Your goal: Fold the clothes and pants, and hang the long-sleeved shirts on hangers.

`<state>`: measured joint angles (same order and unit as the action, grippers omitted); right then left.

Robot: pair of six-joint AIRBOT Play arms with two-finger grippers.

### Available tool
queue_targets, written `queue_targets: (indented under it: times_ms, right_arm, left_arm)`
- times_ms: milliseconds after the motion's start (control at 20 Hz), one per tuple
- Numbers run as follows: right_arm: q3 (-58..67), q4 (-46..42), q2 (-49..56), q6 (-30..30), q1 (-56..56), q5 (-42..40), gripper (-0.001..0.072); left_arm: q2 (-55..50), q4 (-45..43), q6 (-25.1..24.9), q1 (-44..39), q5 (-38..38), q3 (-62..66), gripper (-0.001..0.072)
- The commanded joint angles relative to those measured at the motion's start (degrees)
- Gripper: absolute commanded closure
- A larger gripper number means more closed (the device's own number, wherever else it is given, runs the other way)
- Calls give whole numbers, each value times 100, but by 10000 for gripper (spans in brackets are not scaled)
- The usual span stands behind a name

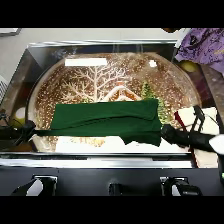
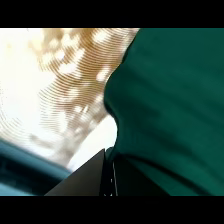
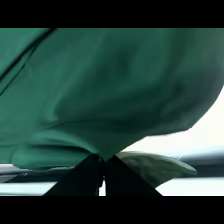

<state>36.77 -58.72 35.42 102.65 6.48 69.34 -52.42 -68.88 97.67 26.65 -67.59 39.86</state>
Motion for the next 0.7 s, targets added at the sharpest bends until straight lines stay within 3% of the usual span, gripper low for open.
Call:
queue_targets:
  times_ms: [0, 300, 650]
  right_arm:
    - [588, -48, 1217, -741, -2, -664, 683]
    - [2063, -39, 3453, -1314, -2, -1003, 682]
    - [2693, -50, 4846, -1567, -2, -1449, 682]
  left_arm:
    - [-79, 291, -81, -57, 1040, 4, 687]
    - [-1231, 284, -343, -946, 2376, 651, 687]
    - [-3324, 267, -382, -1440, 2299, 2334, 687]
